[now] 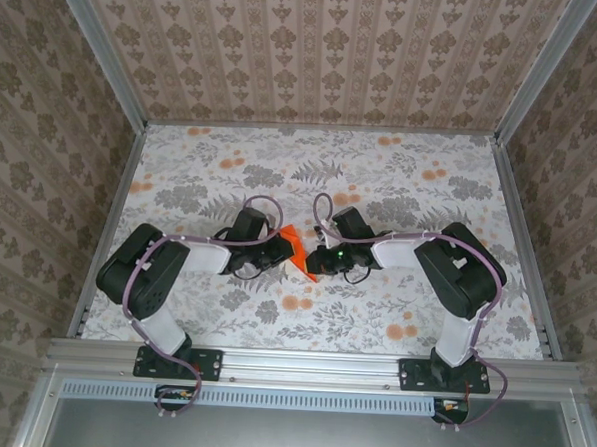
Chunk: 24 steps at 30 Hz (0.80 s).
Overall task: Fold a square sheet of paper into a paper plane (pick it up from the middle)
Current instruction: Fold the wing for the fifth time at the center of the table.
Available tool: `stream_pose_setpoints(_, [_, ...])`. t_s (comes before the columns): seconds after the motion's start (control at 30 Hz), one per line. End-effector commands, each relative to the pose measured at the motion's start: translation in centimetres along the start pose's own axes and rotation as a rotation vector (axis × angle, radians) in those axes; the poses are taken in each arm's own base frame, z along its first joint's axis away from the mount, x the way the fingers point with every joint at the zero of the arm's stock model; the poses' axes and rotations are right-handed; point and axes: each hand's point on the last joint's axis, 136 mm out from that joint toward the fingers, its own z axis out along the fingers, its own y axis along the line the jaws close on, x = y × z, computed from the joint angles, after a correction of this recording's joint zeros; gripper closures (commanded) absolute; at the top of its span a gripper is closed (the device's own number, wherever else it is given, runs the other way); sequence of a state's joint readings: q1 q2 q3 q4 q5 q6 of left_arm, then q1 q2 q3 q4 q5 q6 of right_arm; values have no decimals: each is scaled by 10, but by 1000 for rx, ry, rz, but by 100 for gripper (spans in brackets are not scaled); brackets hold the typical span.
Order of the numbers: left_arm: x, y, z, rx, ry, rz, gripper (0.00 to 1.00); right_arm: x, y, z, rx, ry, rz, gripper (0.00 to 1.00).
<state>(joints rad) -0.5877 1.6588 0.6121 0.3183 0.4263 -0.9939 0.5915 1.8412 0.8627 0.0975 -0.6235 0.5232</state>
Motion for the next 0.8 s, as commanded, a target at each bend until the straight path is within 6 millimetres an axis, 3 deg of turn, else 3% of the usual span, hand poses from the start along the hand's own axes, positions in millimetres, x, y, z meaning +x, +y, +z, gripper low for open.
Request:
stream_pose_setpoints(0.0, [1,0,-10,-1,-18,5,84,12,-7,5,1,54,16,90])
stream_pose_setpoints(0.3, [14,-23,-26,59,-12,67,81,17,-16,11,30,83,26,90])
stream_pose_setpoints(0.6, [18,-33,-9,73,24,84,81,14,-12,8,30,80,12,86])
stream_pose_setpoints(0.77, [17,-23,1,34,31,58,82,8,3,-1,-2,61,-17,82])
